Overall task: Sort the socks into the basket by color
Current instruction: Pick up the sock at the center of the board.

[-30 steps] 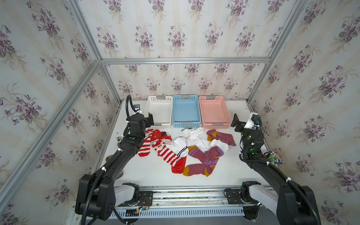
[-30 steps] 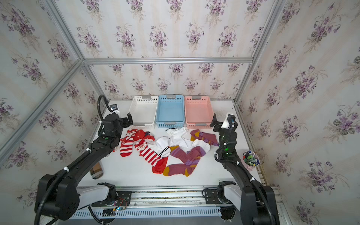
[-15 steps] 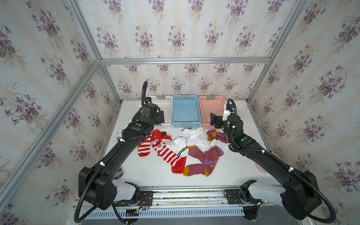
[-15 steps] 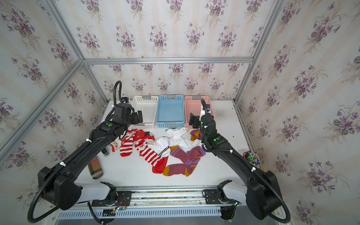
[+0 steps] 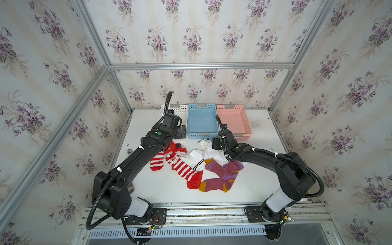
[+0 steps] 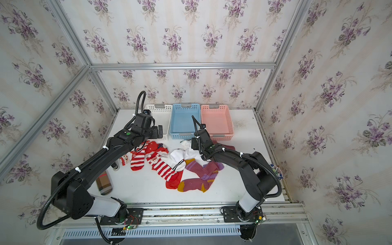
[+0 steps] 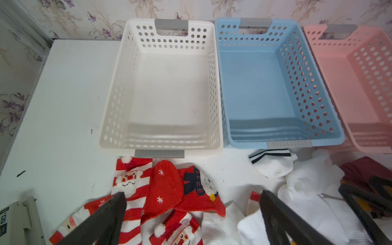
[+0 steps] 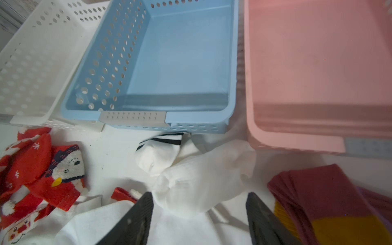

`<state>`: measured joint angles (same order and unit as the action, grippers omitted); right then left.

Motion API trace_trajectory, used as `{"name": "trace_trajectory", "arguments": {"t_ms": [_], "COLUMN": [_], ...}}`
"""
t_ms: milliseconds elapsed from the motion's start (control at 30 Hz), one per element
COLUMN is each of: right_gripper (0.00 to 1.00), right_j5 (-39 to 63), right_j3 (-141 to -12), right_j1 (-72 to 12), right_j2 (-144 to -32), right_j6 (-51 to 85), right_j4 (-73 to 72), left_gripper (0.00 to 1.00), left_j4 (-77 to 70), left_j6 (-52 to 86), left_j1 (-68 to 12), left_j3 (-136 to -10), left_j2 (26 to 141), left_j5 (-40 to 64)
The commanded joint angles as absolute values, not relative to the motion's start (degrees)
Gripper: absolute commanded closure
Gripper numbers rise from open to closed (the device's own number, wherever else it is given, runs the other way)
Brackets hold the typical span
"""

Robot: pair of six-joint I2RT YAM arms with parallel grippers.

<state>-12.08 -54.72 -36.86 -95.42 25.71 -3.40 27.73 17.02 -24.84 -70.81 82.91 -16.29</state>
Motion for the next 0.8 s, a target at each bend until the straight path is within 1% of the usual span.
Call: {"name": "trace_trajectory", "arguments": {"t_ms": [0,300,533,767], "right_gripper": [0.33,0.4,0.42,0.42], "right_j5": [-9.3,-9.5,-14.4,-18.3], "right_j3": [-56.6,-60.1,-59.4,-58.2], "right_j1": [-36.9,-36.9,-36.9,-36.9], "right_j2": [-98.3,-104.3,-103.6,-102.0], "right_j6": [29.8,33.2,35.5,36.6], "right_j4": [-3.4,-2.0,0.0,1.4], "left_gripper": [0.0,0.0,0.0,0.0], "left_j4": [25.4,21.0,20.4,19.7], "left_j6": [15.0,13.6,12.7,12.5], "left_j1": [-25.9,-27.1,-27.2,-27.3], "left_j3": [-70.2,-65.4,-63.1,-61.5], "left_j2": [82.2,75.9,73.3,71.6], "left_j5": [-15.9,-14.2,-13.9,-13.6]}}
